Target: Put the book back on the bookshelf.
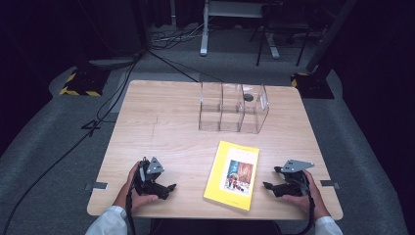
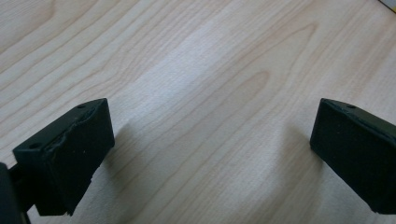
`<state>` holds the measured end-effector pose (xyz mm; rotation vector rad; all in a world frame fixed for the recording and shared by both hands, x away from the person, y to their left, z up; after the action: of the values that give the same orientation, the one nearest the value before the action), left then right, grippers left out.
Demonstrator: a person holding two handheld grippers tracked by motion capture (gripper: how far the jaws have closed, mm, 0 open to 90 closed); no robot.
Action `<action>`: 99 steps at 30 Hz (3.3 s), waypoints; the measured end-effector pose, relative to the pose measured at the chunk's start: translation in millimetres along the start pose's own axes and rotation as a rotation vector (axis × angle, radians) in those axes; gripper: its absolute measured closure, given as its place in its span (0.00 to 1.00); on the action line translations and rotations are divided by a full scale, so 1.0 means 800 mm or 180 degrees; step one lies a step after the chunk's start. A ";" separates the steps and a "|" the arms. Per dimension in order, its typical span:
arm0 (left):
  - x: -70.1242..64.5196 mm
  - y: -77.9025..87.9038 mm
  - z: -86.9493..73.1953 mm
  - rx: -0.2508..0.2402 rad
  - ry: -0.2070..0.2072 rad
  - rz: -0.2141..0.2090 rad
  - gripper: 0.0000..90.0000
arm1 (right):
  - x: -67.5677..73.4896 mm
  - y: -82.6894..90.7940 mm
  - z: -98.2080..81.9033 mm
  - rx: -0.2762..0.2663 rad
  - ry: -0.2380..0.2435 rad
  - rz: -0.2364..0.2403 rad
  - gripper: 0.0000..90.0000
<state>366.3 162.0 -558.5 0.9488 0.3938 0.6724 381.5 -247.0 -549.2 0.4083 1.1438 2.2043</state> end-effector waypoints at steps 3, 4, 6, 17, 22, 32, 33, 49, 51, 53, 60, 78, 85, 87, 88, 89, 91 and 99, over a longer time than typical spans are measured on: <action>-0.007 -0.002 0.003 0.0014 -0.0033 -0.0029 0.00 | 0.010 -0.004 0.010 0.0086 0.0182 0.0115 0.29; -0.007 -0.002 0.004 0.0004 -0.0068 -0.0015 0.00 | 0.011 -0.005 0.012 0.0105 0.0198 0.0135 0.29; -0.010 -0.003 0.005 -0.0005 -0.0063 -0.0036 0.00 | 0.012 -0.005 0.013 0.0137 0.0238 0.0146 0.31; -0.032 -0.010 0.015 0.0002 -0.0194 -0.0111 0.00 | 0.037 -0.011 0.034 0.0515 0.0644 0.0365 0.42; -0.035 -0.011 0.017 -0.0001 -0.0212 -0.0121 0.00 | 0.041 -0.010 0.036 0.0683 0.0732 0.0416 0.44; -0.054 -0.017 0.025 -0.0003 -0.0295 -0.0177 0.00 | 0.047 -0.011 0.040 0.0849 0.0860 0.0457 0.45; -0.057 -0.018 0.026 0.0005 -0.0314 -0.0191 0.00 | 0.047 -0.010 0.040 0.0825 0.0846 0.0459 0.45; -0.060 -0.019 0.028 0.0000 -0.0342 -0.0207 0.00 | 0.056 -0.006 0.043 0.0372 0.0679 0.0643 0.46; -0.060 -0.019 0.028 0.0001 -0.0346 -0.0204 0.00 | 0.059 -0.003 0.046 0.0300 0.0663 0.0699 0.46; -0.060 -0.019 0.028 0.0002 -0.0347 -0.0207 0.00 | 0.062 -0.002 0.050 0.0210 0.0628 0.0753 0.46; -0.060 -0.019 0.027 0.0005 -0.0349 -0.0205 0.00 | 0.082 -0.004 0.057 0.0135 0.0713 0.0823 0.44; -0.100 -0.008 0.043 -0.0109 -0.0535 -0.0397 0.15 | 0.117 0.011 0.085 -0.0323 0.0644 0.0973 0.44; -0.140 0.000 0.068 -0.0375 -0.0724 -0.0427 0.17 | 0.121 0.013 0.096 -0.0446 0.0548 0.0952 0.44; -0.153 0.000 0.074 -0.0400 -0.0781 -0.0479 0.20 | 0.122 0.013 0.100 -0.0492 0.0515 0.0954 0.44; -0.160 -0.001 0.077 -0.0418 -0.0810 -0.0500 0.19 | 0.122 0.014 0.101 -0.0507 0.0497 0.0961 0.44; -0.166 -0.002 0.079 -0.0426 -0.0839 -0.0501 0.19 | 0.123 0.014 0.103 -0.0525 0.0485 0.0963 0.44; -0.175 -0.005 0.086 -0.0428 -0.0869 -0.0466 0.20 | 0.124 0.014 0.106 -0.0556 0.0469 0.0963 0.44; -0.185 -0.017 0.105 -0.0569 -0.0778 -0.0258 0.38 | 0.125 0.014 0.111 -0.0628 0.0386 0.0979 0.44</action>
<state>311.4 4.6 -521.7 0.8286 0.1518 0.5017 347.8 -131.5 -489.7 0.3912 0.9632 2.6142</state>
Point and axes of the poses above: each handheld gripper's, and its own axes: y roughly backward along the jaws, z roughly out of its top, x roughly to its left, the point moved 7 cm from there along -y, roughly forward along the jaws, and after that the axes turned 9 degrees about x, right-handed, at the moved point
